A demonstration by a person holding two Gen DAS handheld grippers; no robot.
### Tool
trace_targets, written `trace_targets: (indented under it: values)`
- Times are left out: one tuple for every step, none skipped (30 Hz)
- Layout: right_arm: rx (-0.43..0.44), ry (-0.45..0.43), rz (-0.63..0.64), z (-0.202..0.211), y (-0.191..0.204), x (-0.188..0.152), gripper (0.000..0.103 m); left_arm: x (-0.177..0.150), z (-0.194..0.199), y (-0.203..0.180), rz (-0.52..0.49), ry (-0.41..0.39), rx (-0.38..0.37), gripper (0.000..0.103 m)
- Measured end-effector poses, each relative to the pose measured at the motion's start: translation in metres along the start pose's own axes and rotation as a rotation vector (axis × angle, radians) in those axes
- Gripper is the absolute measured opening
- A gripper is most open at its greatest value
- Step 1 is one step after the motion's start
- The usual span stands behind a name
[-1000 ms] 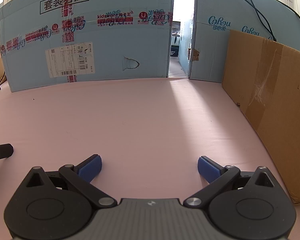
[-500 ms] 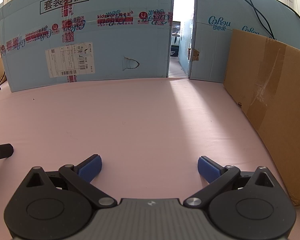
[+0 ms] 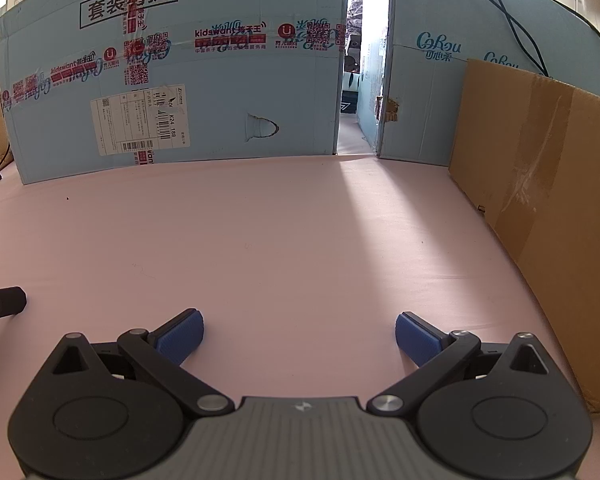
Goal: Fold shopping bag
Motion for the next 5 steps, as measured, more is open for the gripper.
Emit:
trace_targets:
  values:
    - [0.000, 0.000, 0.000, 0.0000, 0.0000, 0.0000, 0.103, 0.0000, 0.0000, 0.0000, 0.000, 0.000, 0.000, 0.103]
    - [0.000, 0.000, 0.000, -0.0001, 0.0000, 0.0000, 0.103, 0.0000, -0.0001, 0.0000, 0.000, 0.000, 0.000, 0.103]
    - [0.000, 0.000, 0.000, -0.0001, -0.0001, 0.0000, 0.103, 0.0000, -0.0001, 0.0000, -0.001, 0.000, 0.000, 0.103]
    - [0.000, 0.000, 0.000, -0.0002, -0.0002, 0.0000, 0.103, 0.0000, -0.0002, -0.0001, -0.002, 0.000, 0.001, 0.103]
    - [0.000, 0.000, -0.001, -0.0003, -0.0002, 0.0000, 0.103, 0.0000, -0.0003, -0.0002, -0.003, 0.001, 0.002, 0.103]
Point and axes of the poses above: each gripper's, at about its wrist camera, not at the fingertips, and z roughly against the way its jaws point, y to its left, x to its top, the point moved 8 cm from there along -z, roughly the way its jaws point, and after that the axes turned 10 degrees about -x, right-handed, at the moved point
